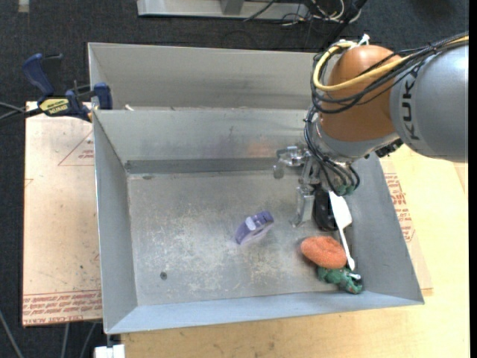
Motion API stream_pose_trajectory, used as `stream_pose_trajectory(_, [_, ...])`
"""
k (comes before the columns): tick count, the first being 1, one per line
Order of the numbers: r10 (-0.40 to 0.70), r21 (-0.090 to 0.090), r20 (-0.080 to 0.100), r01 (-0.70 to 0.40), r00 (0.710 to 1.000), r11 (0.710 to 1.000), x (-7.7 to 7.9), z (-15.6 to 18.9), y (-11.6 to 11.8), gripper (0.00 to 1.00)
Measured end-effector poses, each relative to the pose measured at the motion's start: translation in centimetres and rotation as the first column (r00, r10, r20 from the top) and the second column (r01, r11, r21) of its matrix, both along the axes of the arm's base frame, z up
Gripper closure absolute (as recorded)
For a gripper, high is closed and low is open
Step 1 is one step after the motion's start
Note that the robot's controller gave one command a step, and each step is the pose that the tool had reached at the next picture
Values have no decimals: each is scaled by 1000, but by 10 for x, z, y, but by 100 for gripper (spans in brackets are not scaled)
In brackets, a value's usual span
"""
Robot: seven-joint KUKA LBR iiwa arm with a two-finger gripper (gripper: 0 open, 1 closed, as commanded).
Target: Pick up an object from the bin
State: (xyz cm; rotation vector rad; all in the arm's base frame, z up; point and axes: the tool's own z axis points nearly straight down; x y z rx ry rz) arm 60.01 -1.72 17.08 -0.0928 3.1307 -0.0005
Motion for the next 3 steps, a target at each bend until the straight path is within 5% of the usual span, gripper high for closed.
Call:
stream_pose_trajectory(2, [170, -1, -1, -170, 986, 986, -22, -99, 24, 0])
stream_pose_trajectory(3, [268, -1, 0, -268, 963, 963, -26, -103, 27, 100])
